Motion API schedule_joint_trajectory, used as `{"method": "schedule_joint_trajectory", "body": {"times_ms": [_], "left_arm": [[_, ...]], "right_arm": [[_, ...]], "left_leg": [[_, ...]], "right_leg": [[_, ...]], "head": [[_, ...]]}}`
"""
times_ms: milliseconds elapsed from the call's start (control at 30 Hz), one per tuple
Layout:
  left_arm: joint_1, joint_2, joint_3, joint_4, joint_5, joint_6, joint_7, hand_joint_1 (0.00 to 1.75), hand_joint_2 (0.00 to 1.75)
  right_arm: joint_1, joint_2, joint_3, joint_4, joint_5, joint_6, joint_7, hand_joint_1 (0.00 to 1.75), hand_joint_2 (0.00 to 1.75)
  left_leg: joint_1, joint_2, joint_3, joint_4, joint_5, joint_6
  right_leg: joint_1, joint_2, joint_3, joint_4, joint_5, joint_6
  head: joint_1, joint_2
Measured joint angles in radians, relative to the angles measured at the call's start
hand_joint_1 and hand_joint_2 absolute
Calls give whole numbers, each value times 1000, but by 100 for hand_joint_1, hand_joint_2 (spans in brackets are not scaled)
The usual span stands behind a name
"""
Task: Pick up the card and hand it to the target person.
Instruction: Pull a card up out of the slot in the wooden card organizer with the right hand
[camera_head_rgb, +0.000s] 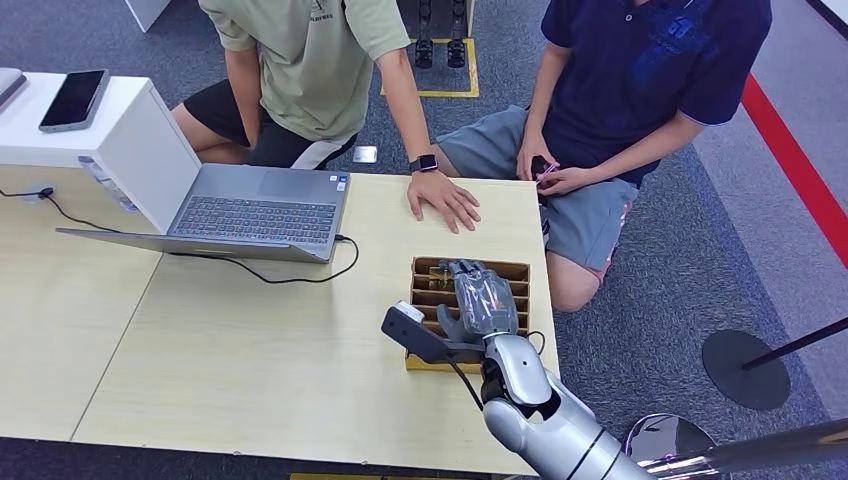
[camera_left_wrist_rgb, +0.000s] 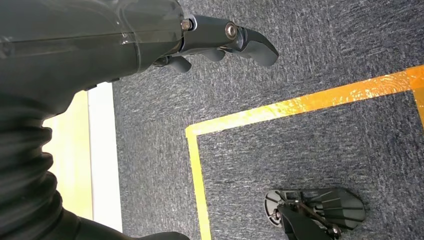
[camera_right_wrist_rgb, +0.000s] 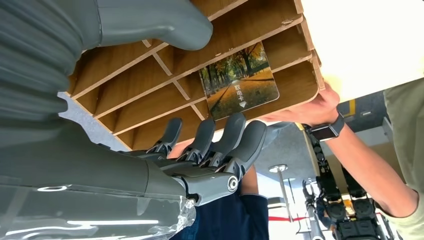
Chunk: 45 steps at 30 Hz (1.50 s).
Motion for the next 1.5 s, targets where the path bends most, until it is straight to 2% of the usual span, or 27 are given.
{"method": "schedule_joint_trajectory", "body": {"times_ms": [200,467,567,600,700,800,1033,1300,1500], "left_arm": [[1,0,1,0,1,0,-2,0,175],[2,0,1,0,1,0,-3,0,175],[2,0,1,0,1,0,-3,0,175],[2,0,1,0,1,0,-3,0,175],[2,1,1,0,1,0,-3,0,175],[3,2,1,1,1,1,-4,0,175],[1,2,2,0,3,2,-5,0,175],[2,1,3,0,3,2,-5,0,175],[3,1,3,0,4,2,-6,0,175]], "right_arm": [[-2,1,2,4,-2,-4,-2,58,175],[-2,-3,0,2,1,-14,2,33,175],[-2,-3,0,2,1,-14,2,52,175],[-2,-3,0,2,1,-14,2,54,175],[-4,-3,0,3,0,-13,2,40,175],[-5,-3,1,5,-2,-11,2,62,175],[-7,-2,2,6,-4,-9,1,38,175],[-9,-2,4,5,-5,-10,0,41,175],[-10,-2,4,4,-6,-10,0,51,175]], "left_leg": [[0,0,0,0,0,0],[0,0,0,0,0,0],[0,0,0,0,0,0],[0,0,0,0,0,0],[0,0,0,0,0,0],[0,0,0,0,0,0],[0,0,0,0,0,0],[0,0,0,0,0,0],[0,0,0,0,0,0]], "right_leg": [[0,0,0,0,0,0],[0,0,0,0,0,0],[0,0,0,0,0,0],[0,0,0,0,0,0],[0,0,0,0,0,0],[0,0,0,0,0,0],[0,0,0,0,0,0],[0,0,0,0,0,0],[0,0,0,0,0,0]], "head": [[0,0],[0,0],[0,0],[0,0],[0,0],[0,0],[0,0],[0,0],[0,0]]}}
